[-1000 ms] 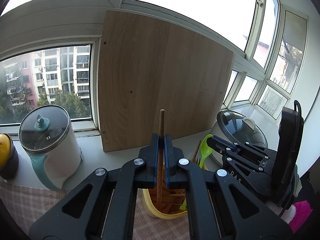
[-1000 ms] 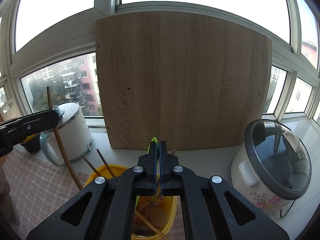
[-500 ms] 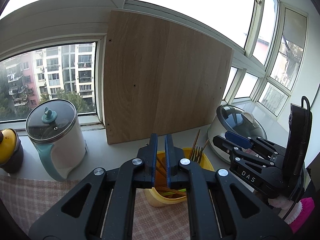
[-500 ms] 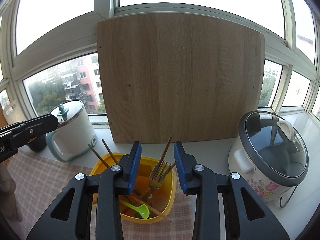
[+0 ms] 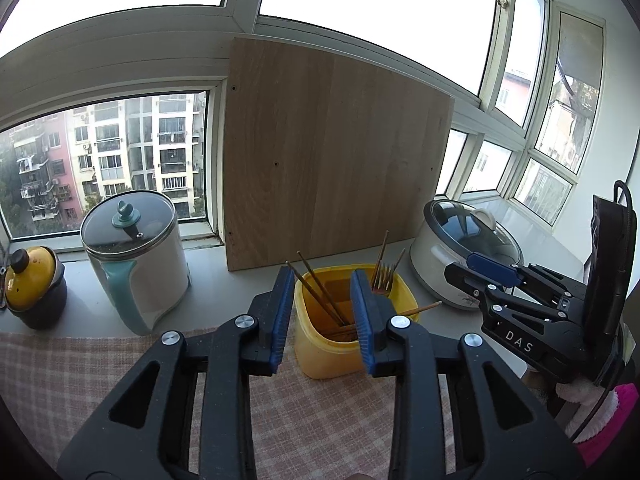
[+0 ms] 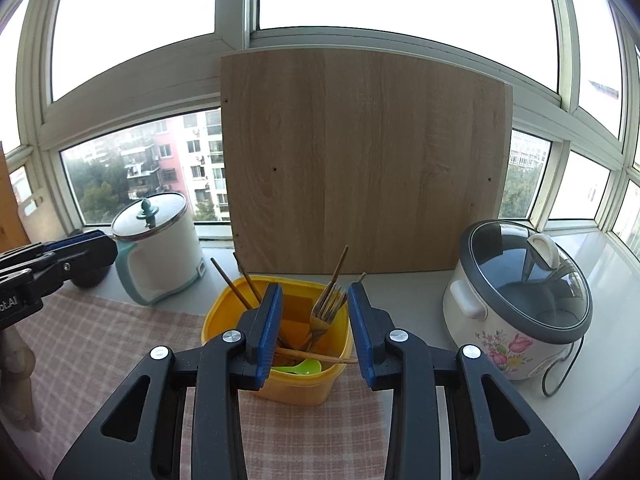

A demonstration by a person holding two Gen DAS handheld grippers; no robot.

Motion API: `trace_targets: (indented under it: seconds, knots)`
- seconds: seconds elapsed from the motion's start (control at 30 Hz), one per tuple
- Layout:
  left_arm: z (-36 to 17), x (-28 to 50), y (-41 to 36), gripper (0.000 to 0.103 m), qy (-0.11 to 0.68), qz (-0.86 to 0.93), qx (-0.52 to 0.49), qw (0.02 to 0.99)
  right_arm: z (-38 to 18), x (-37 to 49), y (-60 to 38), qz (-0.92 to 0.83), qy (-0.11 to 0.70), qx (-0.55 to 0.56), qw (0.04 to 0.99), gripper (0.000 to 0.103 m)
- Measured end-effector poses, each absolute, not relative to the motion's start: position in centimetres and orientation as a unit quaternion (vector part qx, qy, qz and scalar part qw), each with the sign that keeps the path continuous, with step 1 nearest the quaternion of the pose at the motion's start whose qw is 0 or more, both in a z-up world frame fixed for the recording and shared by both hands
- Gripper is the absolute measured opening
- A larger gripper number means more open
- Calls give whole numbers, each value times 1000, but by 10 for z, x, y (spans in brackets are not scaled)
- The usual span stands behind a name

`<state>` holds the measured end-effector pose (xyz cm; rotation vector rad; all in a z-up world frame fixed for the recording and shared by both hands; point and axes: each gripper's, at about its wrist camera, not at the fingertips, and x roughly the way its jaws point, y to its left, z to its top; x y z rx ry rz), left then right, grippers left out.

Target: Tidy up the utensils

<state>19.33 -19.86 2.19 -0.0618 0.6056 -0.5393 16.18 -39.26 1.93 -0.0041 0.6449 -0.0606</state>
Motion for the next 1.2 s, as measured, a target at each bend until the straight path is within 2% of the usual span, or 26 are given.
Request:
trace_targets:
  seconds: [0.1,0.17,0.3,0.37,0.43,0.57,0.7,1.2]
  knots:
    - [21,180,-193,29,294,-259,-18,920,18,152,-390,-33,320,2,947,43]
    - [18,172,-190,30,296,-256,-8,920,17,144,-388,-32,324,7,946,45]
    - [11,153,-181,48,297,-253,8,921,15,129,-382,-27,333,5,943,50]
    - [7,142,-176,51,301,-251,10,920,16,119,-378,-24,332,0,943,60]
    - [4,132,-170,61,306,-250,11,919,17,110,-373,-25,331,-7,943,64]
    - [0,112,-161,70,308,-246,19,919,19,94,-363,-29,329,-19,944,79]
    - [2,94,-151,81,308,-243,9,920,20,77,-356,-38,322,-20,946,80]
    - [-3,41,-137,100,304,-195,36,932,9,39,-346,-40,313,5,949,82]
